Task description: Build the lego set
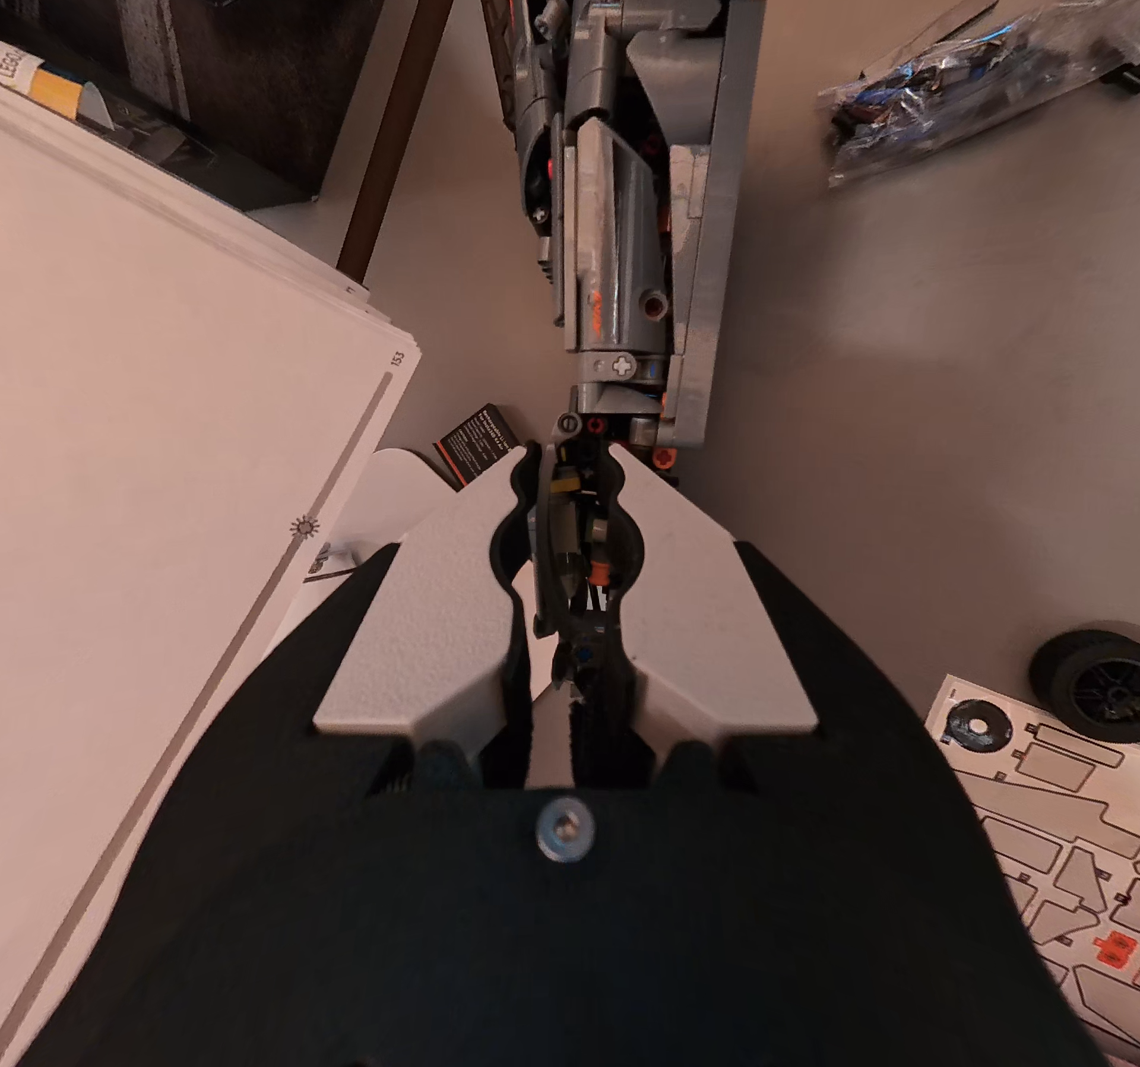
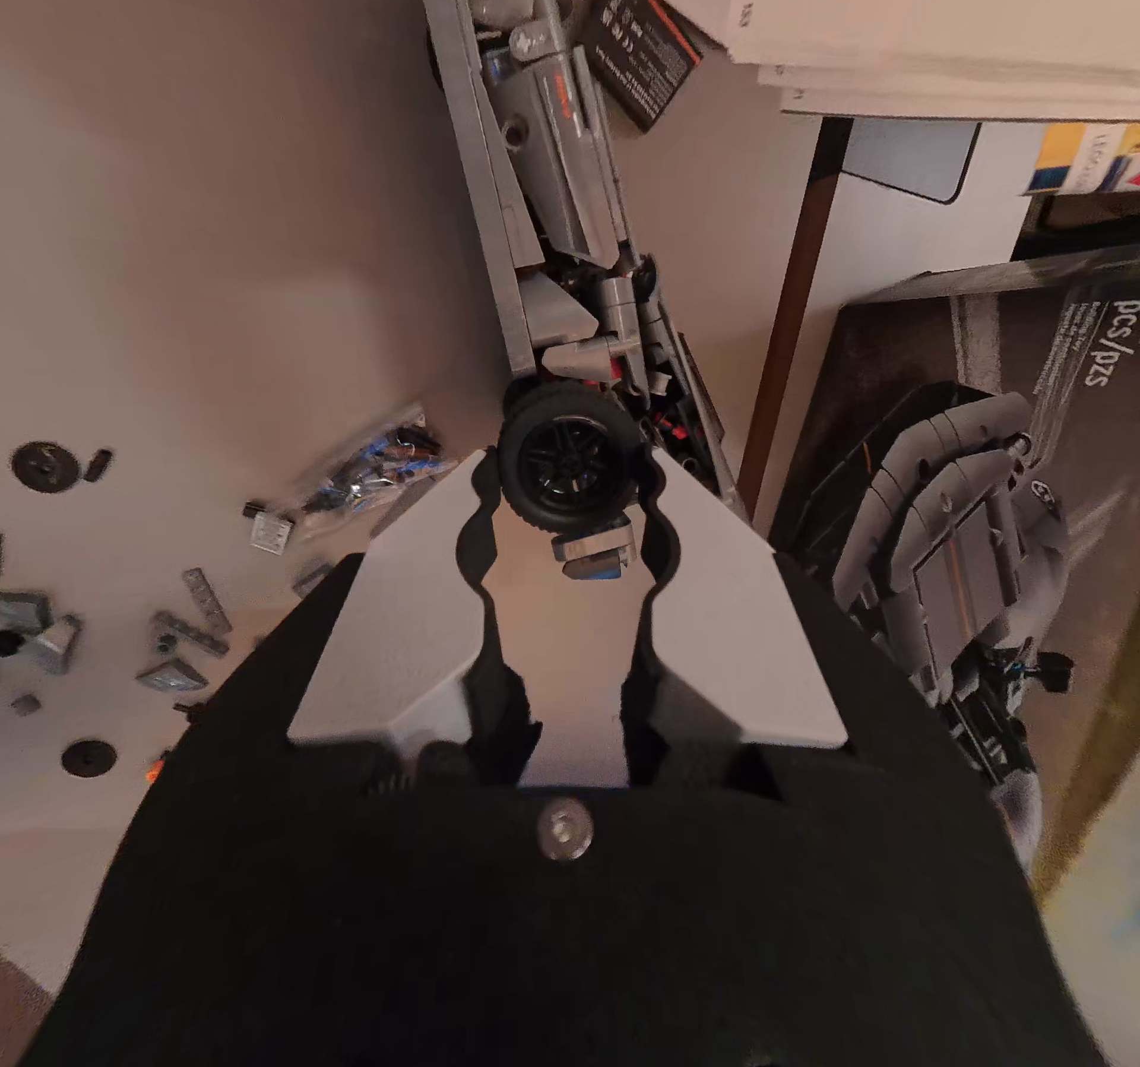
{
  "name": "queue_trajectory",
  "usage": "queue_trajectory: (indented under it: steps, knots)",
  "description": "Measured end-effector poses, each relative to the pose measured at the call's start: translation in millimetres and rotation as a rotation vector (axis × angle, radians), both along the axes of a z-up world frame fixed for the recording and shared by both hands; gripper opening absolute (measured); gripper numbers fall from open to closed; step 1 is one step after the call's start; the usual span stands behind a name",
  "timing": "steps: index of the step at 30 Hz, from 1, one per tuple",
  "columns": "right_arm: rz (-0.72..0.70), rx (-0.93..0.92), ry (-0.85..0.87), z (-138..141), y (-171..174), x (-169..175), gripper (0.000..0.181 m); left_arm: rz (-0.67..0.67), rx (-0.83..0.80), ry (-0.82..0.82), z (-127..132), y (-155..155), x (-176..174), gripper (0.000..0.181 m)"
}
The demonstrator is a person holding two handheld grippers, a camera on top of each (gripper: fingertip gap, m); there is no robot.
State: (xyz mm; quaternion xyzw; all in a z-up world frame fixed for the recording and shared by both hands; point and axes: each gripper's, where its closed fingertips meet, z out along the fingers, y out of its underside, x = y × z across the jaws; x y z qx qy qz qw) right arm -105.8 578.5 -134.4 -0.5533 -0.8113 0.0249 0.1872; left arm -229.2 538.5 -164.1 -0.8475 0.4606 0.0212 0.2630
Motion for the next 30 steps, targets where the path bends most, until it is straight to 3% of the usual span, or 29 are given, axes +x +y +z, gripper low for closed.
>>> queue_trajectory:
  steps: [5, 14, 18, 26, 30]
  knots:
    - [-0.024, -0.215, 0.1, 14, -5, 0, 0.044, 0.001, -0.005, -0.009, 0, 0, 0, 0.017]
    - [0.038, -0.961, 0.402, 64, -42, 4, 0.044, 0.002, -0.008, -0.014, 0, 0, 0, 0.017]
    - [0.081, -1.153, 0.517, 88, -42, 12, 0.044, 0.001, -0.009, -0.014, 0, 0, 0, 0.017]
    - [0.057, -1.153, 0.497, 79, -43, 8, 0.044, 0.0, -0.01, -0.017, 0, 0, 0, 0.017]
    - [-0.07, -0.817, 0.379, 40, -26, 4, 0.043, -0.001, -0.01, -0.017, 0, 0, 0, 0.017]
